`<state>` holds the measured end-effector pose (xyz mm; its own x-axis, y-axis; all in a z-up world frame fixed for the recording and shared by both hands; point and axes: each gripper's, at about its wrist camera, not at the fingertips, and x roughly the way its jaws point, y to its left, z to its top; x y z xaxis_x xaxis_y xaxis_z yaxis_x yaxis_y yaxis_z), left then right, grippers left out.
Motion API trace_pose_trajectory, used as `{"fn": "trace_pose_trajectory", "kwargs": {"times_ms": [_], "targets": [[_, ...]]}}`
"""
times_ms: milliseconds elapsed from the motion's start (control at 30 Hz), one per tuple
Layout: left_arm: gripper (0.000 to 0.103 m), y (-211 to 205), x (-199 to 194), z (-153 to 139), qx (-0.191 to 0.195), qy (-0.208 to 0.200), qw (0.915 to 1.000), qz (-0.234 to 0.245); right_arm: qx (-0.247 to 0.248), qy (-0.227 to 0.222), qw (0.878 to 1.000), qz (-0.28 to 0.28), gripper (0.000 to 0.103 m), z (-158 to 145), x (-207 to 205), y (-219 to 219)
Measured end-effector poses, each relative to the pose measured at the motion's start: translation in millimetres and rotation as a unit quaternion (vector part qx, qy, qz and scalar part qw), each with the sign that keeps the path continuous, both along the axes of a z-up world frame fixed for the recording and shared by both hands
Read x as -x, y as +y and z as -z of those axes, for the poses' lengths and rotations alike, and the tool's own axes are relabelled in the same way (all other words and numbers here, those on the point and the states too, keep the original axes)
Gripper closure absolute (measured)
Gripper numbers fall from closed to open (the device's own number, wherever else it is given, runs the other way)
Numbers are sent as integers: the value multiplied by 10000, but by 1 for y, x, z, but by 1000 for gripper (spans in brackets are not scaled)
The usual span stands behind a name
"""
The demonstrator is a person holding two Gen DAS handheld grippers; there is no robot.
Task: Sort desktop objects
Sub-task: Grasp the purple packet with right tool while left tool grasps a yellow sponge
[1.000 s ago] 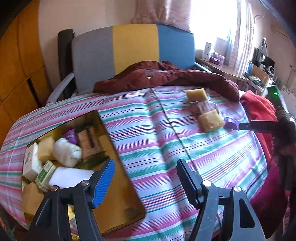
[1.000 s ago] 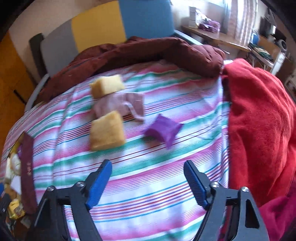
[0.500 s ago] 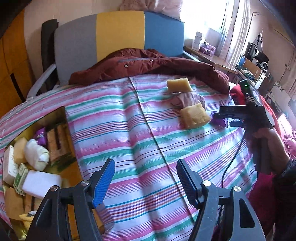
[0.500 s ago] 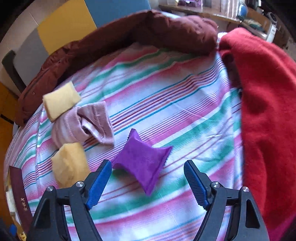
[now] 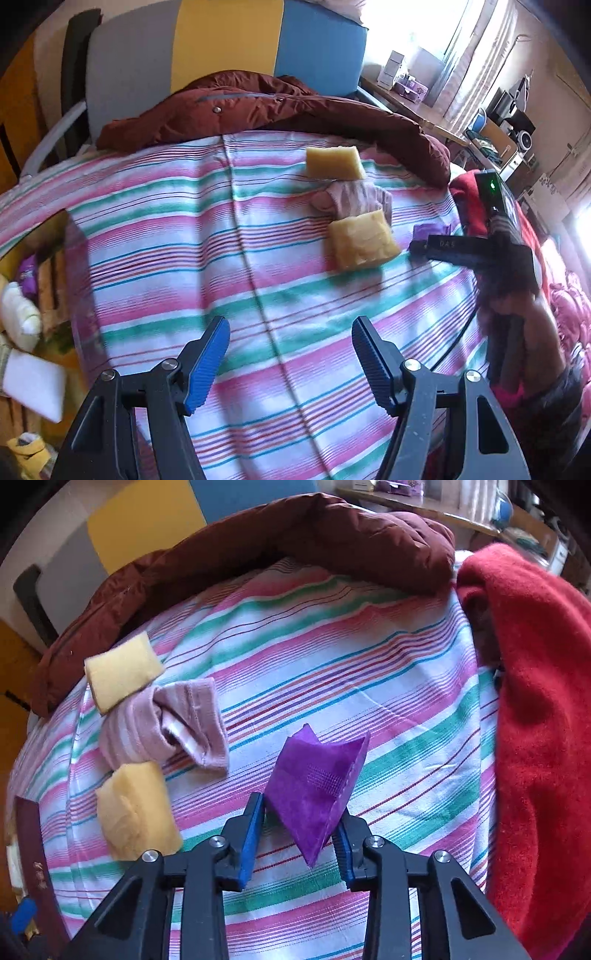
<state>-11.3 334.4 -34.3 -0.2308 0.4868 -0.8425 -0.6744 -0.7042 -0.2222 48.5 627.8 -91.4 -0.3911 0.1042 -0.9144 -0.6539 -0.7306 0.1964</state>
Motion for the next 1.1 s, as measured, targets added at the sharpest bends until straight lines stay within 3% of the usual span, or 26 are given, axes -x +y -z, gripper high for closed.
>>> {"fn": "trace_pose_trajectory", "kwargs": {"times_ms": [100,133,167,267,433,533,700,800,900,1100], "targets": [[33,17,7,3,-45,-238,9997,33,694,456,9963,214,25,0,-9,10],[33,24,9,5,-64,-294,9995,45,774,517,9951,332,17,-1,-12,13],[33,29,11,5,-67,-304,9995,49,800,554,9942,451,17,-2,-15,16],[33,45,15,7,-90,-371,9992,106,972,704,9906,652,21,-1,-24,22],[33,69,22,13,-126,-417,9989,165,612,432,9958,527,54,2,-18,24],[33,80,27,17,-167,-502,9984,194,391,329,9979,392,60,0,-14,18],[32,97,31,22,-261,-533,9980,238,180,225,9993,232,61,-2,-11,12],[19,106,33,25,-321,-600,9975,173,124,192,9996,185,61,-2,-11,9],[19,116,32,28,-330,-644,9973,118,21,147,9998,120,61,-4,-9,6],[18,143,34,45,58,-619,9981,27,-18,135,9999,82,61,-5,-10,3]]}}
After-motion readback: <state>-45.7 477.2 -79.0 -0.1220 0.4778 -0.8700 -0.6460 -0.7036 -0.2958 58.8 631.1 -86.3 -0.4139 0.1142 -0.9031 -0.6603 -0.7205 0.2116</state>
